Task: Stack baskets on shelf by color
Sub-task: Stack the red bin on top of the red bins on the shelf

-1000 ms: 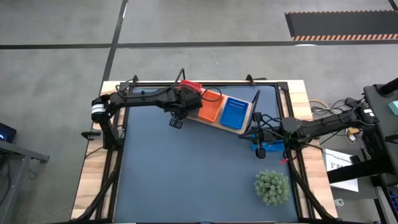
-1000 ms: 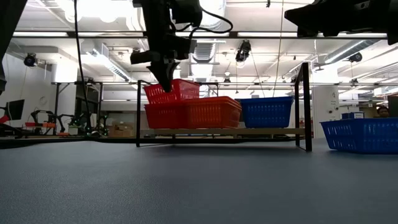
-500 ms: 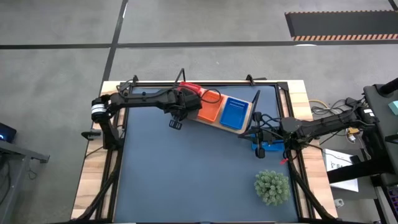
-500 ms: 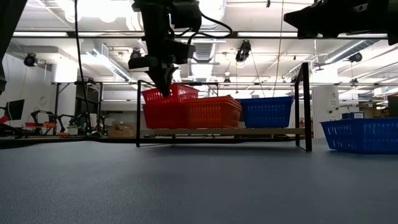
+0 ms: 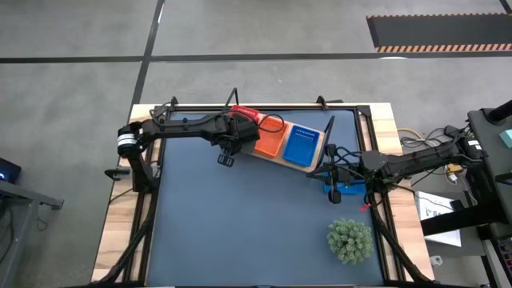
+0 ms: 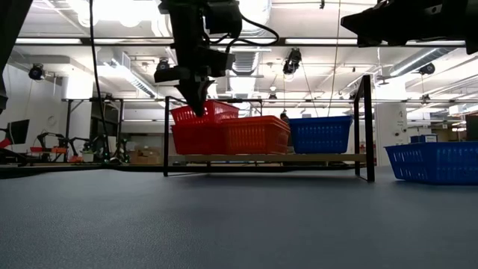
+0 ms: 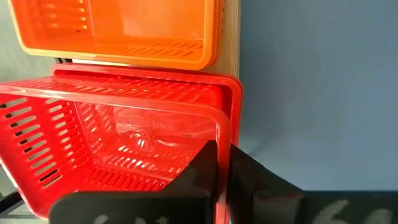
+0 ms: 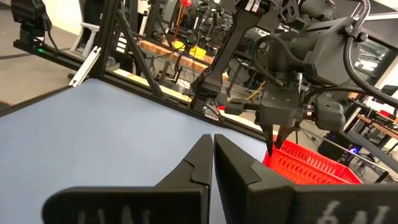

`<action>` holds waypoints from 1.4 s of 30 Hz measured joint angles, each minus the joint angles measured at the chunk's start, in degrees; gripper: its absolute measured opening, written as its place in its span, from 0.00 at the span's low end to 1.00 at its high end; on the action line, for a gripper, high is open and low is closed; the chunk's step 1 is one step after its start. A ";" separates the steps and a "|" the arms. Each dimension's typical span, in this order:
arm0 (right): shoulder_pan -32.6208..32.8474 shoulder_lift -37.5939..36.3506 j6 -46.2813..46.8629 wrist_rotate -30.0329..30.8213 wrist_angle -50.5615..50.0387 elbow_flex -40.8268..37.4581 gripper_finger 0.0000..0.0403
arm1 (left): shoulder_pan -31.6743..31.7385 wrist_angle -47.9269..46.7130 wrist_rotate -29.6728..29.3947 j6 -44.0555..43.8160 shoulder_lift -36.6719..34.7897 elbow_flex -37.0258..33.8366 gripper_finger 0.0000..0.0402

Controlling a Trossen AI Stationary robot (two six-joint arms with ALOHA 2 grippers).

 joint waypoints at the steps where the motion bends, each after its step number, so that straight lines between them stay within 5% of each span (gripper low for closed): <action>1: 0.00 -0.02 0.00 0.00 0.00 0.00 0.02 | 0.00 0.01 0.00 -0.01 0.00 0.00 0.00; 15: 0.00 -0.01 0.31 -0.01 0.00 0.00 0.02 | 0.04 0.15 0.24 0.01 0.00 0.04 0.01; 31: 0.00 0.00 0.47 -0.02 -0.70 0.00 0.02 | -2.03 -3.66 0.22 -0.03 -1.94 1.99 0.26; 42: 0.00 -0.02 0.41 -0.02 -0.66 0.00 0.02 | -0.20 6.08 -0.03 -2.65 -1.15 -0.61 0.26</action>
